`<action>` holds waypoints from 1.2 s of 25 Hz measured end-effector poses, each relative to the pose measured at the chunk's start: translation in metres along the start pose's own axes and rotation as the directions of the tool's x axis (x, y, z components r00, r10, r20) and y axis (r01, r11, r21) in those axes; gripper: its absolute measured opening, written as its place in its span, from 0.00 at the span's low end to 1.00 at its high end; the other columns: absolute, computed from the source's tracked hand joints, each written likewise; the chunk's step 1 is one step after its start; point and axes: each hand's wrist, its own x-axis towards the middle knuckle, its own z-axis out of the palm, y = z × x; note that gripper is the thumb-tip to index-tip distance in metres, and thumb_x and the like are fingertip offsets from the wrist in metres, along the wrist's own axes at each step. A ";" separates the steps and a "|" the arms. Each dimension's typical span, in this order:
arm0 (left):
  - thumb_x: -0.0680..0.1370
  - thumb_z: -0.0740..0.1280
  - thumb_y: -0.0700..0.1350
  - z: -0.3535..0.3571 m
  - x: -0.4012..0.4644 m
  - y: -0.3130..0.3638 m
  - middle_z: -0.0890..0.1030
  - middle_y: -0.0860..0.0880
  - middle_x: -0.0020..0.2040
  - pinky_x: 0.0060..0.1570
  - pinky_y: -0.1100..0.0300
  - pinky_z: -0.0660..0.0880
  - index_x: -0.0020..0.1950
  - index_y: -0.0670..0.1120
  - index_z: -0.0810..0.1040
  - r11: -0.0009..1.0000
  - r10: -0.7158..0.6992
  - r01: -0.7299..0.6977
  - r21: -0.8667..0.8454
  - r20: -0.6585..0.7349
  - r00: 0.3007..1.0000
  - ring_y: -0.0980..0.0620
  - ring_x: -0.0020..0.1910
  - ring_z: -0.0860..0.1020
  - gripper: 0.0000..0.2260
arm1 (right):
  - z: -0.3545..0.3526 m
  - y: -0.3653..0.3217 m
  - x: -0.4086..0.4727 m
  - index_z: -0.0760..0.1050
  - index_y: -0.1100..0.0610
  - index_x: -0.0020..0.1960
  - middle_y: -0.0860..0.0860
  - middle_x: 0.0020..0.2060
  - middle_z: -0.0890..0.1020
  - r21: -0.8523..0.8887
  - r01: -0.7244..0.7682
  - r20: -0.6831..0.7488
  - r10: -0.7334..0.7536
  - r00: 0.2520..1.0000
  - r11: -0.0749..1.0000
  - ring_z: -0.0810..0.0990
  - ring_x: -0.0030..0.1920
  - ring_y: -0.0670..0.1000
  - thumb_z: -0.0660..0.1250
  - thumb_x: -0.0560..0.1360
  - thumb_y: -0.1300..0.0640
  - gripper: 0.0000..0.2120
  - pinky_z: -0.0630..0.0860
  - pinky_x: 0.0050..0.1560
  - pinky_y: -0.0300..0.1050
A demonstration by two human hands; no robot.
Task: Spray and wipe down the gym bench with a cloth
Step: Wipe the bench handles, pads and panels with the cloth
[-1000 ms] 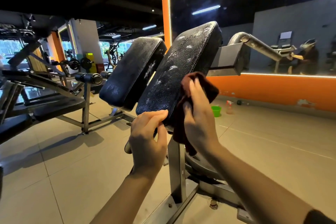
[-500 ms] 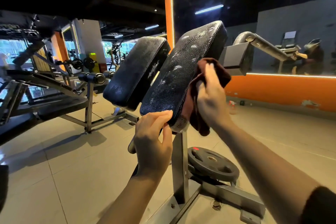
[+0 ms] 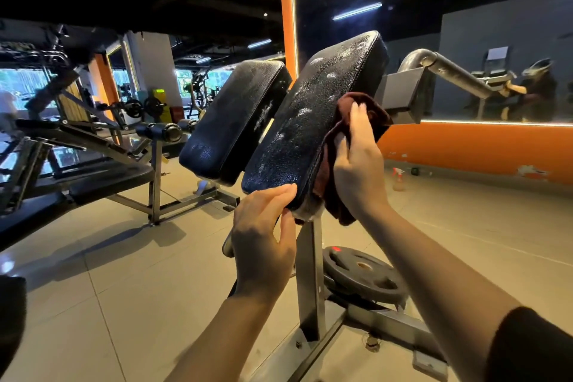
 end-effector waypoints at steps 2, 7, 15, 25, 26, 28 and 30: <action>0.75 0.65 0.37 -0.003 -0.003 0.001 0.80 0.53 0.55 0.58 0.58 0.74 0.61 0.44 0.80 1.000 -0.026 0.026 -0.008 0.026 0.999 0.60 0.56 0.74 0.15 | 0.009 -0.003 -0.042 0.54 0.59 0.78 0.53 0.76 0.61 0.010 -0.022 -0.016 0.022 1.000 1.000 0.60 0.73 0.45 0.54 0.82 0.60 0.25 0.54 0.70 0.27; 0.75 0.63 0.37 -0.010 -0.003 0.000 0.81 0.50 0.58 0.60 0.59 0.73 0.64 0.45 0.78 1.000 -0.017 0.016 0.004 0.116 0.993 0.58 0.59 0.74 0.18 | 0.012 0.007 -0.065 0.59 0.62 0.76 0.57 0.75 0.61 -0.257 0.352 0.141 -0.325 0.935 0.900 0.60 0.75 0.57 0.51 0.80 0.55 0.26 0.58 0.73 0.43; 0.74 0.64 0.37 -0.017 -0.009 0.002 0.77 0.52 0.65 0.65 0.44 0.72 0.68 0.46 0.75 0.998 -0.069 0.070 0.005 0.232 0.970 0.64 0.65 0.68 0.22 | 0.021 -0.002 -0.103 0.55 0.62 0.77 0.54 0.76 0.60 -0.174 0.178 0.057 -0.170 0.984 0.969 0.59 0.76 0.57 0.52 0.80 0.56 0.26 0.62 0.73 0.53; 0.73 0.62 0.40 -0.024 -0.007 0.002 0.73 0.56 0.67 0.70 0.50 0.68 0.69 0.47 0.73 0.994 -0.096 0.106 -0.013 0.323 0.942 0.58 0.67 0.70 0.23 | 0.026 -0.001 -0.120 0.55 0.63 0.77 0.58 0.75 0.62 -0.098 0.094 0.028 -0.092 0.995 0.991 0.61 0.75 0.57 0.53 0.80 0.57 0.26 0.60 0.74 0.48; 0.73 0.62 0.39 -0.024 -0.007 0.001 0.74 0.54 0.67 0.69 0.50 0.69 0.69 0.47 0.73 0.995 -0.090 0.101 -0.019 0.326 0.941 0.57 0.67 0.71 0.23 | 0.024 0.001 -0.118 0.56 0.64 0.76 0.59 0.75 0.62 -0.137 0.183 0.070 -0.175 0.982 0.974 0.60 0.75 0.57 0.52 0.79 0.57 0.27 0.58 0.75 0.47; 0.73 0.63 0.39 -0.025 -0.006 0.000 0.75 0.52 0.67 0.68 0.47 0.69 0.69 0.47 0.73 0.995 -0.081 0.095 -0.026 0.333 0.940 0.55 0.68 0.71 0.23 | 0.021 0.004 -0.090 0.57 0.65 0.76 0.59 0.75 0.61 -0.129 0.203 0.077 -0.194 0.978 0.971 0.59 0.75 0.57 0.54 0.79 0.60 0.26 0.51 0.74 0.34; 0.73 0.63 0.39 -0.024 -0.006 0.001 0.75 0.53 0.67 0.68 0.45 0.69 0.69 0.47 0.73 0.995 -0.090 0.102 -0.017 0.329 0.940 0.55 0.68 0.71 0.23 | 0.018 0.004 -0.067 0.57 0.63 0.76 0.57 0.75 0.62 -0.048 0.062 0.029 -0.061 0.998 0.997 0.60 0.75 0.55 0.57 0.80 0.62 0.26 0.49 0.69 0.24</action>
